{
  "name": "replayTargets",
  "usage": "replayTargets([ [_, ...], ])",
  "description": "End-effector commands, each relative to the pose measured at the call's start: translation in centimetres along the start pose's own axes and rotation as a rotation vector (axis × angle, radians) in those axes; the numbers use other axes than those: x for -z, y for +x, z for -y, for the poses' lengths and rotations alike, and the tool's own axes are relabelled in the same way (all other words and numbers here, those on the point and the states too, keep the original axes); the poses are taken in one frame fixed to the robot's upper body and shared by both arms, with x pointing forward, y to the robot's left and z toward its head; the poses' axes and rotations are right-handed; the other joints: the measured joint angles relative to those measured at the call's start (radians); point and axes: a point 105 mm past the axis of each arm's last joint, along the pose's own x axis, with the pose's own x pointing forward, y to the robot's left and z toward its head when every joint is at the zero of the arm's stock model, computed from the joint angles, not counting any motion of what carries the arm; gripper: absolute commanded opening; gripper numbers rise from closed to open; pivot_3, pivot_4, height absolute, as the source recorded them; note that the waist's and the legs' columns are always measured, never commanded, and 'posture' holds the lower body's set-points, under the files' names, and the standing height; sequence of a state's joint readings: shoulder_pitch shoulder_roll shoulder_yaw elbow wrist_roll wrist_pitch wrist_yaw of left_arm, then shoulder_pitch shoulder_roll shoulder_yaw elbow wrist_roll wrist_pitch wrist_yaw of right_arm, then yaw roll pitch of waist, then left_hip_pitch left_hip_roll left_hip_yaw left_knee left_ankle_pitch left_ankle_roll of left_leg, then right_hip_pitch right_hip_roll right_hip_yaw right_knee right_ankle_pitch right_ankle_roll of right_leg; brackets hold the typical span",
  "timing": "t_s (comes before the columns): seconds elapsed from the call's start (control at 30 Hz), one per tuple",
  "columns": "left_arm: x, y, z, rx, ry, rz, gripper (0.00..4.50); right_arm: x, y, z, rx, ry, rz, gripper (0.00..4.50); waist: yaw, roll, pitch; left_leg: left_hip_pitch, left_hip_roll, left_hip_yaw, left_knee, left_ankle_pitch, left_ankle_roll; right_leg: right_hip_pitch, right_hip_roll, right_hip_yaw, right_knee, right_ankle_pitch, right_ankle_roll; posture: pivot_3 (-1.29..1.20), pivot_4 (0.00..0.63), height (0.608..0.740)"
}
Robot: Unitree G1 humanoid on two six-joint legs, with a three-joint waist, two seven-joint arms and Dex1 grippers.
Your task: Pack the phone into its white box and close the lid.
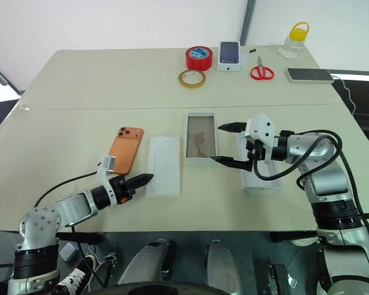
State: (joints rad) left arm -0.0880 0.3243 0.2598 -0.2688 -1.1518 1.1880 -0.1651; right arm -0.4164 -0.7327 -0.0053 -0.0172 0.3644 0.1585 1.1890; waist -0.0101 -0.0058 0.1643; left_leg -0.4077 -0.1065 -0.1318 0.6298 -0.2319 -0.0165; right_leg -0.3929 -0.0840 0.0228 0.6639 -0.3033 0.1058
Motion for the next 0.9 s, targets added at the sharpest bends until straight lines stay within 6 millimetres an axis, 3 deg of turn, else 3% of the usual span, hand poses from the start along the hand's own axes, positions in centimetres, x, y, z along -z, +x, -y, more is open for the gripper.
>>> replayTargets([
  [0.03,0.8,0.1,-0.6,-0.027,-0.02,-0.015,0.05,-1.1,0.3,-0.1,-0.005,-0.051,0.026,4.5,0.0,0.0,0.0,0.0,0.0,0.0,0.0,0.0,0.0,0.0,0.0,0.0,0.0,0.0,0.0,0.0,0.15,0.74],
  [0.2,-0.3,-0.1,-0.9,-0.043,-0.057,0.051,0.05,-0.5,1.3,-0.8,-0.036,-0.03,0.017,4.5,0.001,0.001,0.0,0.0,0.0,0.0,0.0,0.0,0.0,0.0,0.0,0.0,0.0,0.0,0.0,0.0,0.15,0.74],
  [0.37,-2.5,-0.5,0.2,0.004,-0.102,0.135,0.05,0.9,3.5,-3.0,-0.133,0.022,-0.052,4.5,-0.002,0.0,0.0,0.0,0.0,0.0,0.0,0.0,0.0,0.0,0.0,0.0,0.0,0.0,0.0,0.0,0.15,0.74],
  [0.53,-5.3,-1.4,1.0,0.034,-0.097,0.207,0.05,2.5,6.5,-2.2,-0.131,0.042,-0.156,4.5,-0.004,-0.001,0.0,0.0,0.0,0.0,0.0,0.001,-0.002,-0.002,0.001,0.001,0.001,0.0,0.0,0.0,0.15,0.74],
  [0.73,-5.9,-1.6,1.1,0.021,-0.108,0.217,0.05,3.8,7.7,-0.8,-0.102,0.109,-0.175,4.5,0.001,-0.002,0.001,-0.001,-0.001,0.0,0.0,0.004,-0.007,-0.002,0.0,0.0,0.0,0.0,0.0,0.0,0.15,0.74],
  [0.8,-6.1,-1.7,1.5,0.027,-0.111,0.231,0.0,5.0,7.6,-1.0,-0.125,0.116,-0.219,3.93,0.0,-0.002,0.001,-0.001,0.0,0.0,0.0,0.004,-0.007,-0.002,0.0,0.0,0.0,0.0,0.0,0.0,0.15,0.74],
  [0.9,-6.3,-1.8,1.9,0.029,-0.095,0.256,0.0,5.7,7.6,-1.0,-0.139,0.093,-0.251,2.62,-0.002,-0.002,0.001,-0.001,0.0,0.0,0.0,0.004,-0.007,-0.002,0.001,0.0,0.001,0.0,0.0,0.0,0.15,0.74],
])
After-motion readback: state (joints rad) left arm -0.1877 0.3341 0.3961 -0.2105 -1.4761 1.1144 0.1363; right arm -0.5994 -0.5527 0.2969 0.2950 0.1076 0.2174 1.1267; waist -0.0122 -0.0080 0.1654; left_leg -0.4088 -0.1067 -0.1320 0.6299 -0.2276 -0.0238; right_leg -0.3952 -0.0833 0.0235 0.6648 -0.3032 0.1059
